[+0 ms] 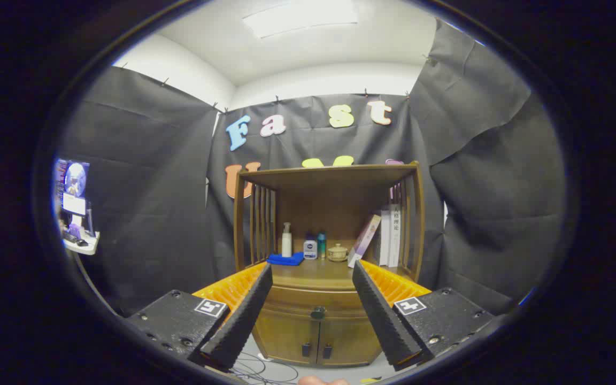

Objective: Pull open the drawer, take out the items inside it, and place them on the countertop above the cabinet.

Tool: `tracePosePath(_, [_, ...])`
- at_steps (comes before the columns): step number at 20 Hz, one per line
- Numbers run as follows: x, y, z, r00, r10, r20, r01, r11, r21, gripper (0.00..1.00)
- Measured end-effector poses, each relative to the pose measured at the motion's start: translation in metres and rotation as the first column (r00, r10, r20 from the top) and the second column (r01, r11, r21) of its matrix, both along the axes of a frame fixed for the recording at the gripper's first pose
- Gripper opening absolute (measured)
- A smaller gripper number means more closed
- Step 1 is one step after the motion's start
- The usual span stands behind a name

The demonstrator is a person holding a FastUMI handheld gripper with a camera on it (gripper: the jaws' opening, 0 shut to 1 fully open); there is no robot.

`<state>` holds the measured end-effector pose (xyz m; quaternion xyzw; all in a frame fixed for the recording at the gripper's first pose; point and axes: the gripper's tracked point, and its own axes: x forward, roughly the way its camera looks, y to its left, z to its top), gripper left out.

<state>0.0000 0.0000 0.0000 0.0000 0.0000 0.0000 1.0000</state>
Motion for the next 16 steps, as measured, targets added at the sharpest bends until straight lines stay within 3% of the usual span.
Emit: tracePosePath(16, [0.041, 0.025, -0.039, 0.998, 0.006, -0.057, -0.005, 1.0, 0.021, 0.99])
